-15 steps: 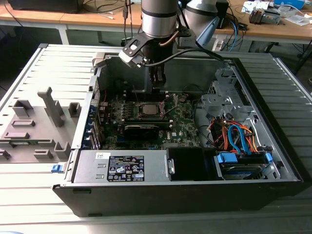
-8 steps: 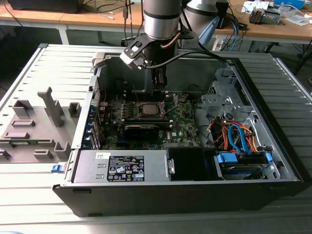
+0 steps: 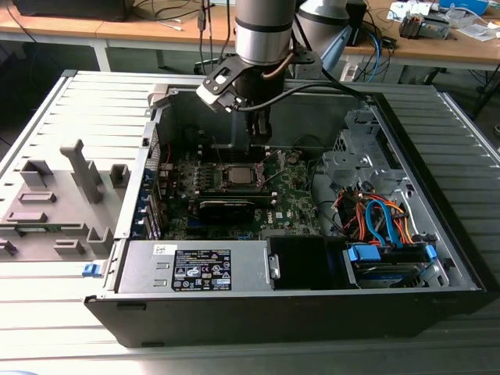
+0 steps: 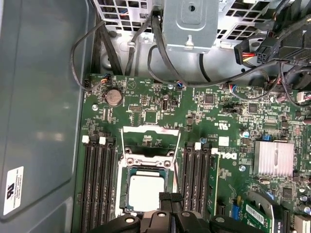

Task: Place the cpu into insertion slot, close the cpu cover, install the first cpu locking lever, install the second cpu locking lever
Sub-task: 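Close the cpu cover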

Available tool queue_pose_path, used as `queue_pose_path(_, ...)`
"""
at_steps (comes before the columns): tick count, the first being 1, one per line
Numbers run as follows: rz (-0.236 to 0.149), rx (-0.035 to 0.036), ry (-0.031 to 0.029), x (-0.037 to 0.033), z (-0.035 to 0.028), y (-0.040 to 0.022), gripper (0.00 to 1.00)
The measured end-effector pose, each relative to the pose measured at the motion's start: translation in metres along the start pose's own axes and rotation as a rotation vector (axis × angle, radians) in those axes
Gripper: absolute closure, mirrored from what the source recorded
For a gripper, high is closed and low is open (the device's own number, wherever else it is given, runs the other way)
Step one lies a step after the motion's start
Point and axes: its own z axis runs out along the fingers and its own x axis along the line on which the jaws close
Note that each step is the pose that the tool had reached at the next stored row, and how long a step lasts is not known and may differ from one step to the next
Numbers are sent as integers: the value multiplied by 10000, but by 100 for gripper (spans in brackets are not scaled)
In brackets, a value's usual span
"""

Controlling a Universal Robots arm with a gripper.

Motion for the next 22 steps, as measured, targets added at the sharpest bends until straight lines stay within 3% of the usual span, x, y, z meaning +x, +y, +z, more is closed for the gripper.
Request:
queue_pose_path(8,-1,1,-1,-26,5,82,89)
queue_pose_path(22,0,11,0,-51,27,339,89)
